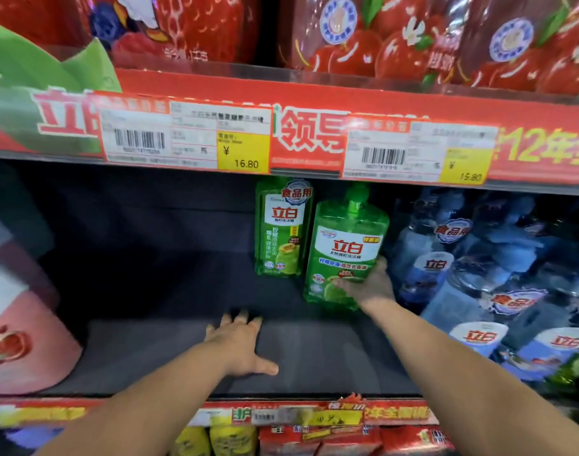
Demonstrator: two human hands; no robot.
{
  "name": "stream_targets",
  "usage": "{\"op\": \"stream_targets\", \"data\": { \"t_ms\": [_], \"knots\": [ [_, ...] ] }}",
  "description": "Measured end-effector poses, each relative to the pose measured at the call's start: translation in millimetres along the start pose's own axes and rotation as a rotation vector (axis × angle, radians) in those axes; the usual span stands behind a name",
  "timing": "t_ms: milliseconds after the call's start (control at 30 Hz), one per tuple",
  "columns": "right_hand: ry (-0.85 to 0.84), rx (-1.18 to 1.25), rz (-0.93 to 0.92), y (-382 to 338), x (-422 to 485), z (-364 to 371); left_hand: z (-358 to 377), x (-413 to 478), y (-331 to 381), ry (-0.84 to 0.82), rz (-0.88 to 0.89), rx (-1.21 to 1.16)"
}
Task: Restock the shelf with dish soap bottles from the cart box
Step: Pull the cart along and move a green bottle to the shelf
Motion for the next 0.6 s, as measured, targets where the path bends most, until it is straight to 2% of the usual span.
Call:
{"op": "stream_targets", "data": {
  "t_ms": [167, 600],
  "knots": [
    [-0.012, 0.048, -0.030, -6.3, 23.3, 2.2, 2.9, -1.5, -0.8, -0.008, 0.005, -0.010],
    [0.009, -0.035, 0.041, -4.8, 62.2, 12.5, 3.2, -2.2, 0.1, -0.028, 0.008, -0.005]
  ]
}}
Point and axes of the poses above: each hand's wrist, its own x-axis towards the middle knuckle, its own z-axis out of the palm, y = z × x, the point moved 6 cm from there along x, towards the middle knuckle, and after that the axes turned 13 degrees about x, right-handed, at the moved point
